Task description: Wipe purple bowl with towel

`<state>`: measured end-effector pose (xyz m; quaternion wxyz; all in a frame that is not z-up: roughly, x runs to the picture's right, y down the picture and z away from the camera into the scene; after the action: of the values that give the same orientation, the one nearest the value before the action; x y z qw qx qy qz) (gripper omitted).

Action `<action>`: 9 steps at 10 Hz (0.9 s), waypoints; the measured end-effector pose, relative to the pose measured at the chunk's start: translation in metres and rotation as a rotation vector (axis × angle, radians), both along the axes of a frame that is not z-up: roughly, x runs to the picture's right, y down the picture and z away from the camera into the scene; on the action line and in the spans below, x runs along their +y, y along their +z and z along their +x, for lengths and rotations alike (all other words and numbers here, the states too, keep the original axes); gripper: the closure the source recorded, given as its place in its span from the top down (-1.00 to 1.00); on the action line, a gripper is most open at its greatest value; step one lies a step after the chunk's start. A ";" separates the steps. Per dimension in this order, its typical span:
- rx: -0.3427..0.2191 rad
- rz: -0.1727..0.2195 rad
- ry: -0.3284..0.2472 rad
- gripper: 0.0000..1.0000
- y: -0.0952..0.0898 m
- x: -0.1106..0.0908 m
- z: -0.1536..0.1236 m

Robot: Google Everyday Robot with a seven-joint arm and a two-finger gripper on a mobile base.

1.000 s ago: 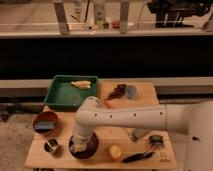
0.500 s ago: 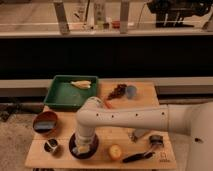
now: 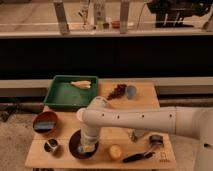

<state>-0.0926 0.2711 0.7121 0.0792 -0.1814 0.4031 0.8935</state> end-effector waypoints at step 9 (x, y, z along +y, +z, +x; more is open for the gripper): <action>0.050 0.029 0.041 -1.00 0.033 -0.031 0.014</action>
<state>-0.0789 0.2402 0.7448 0.0532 -0.1661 0.3880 0.9050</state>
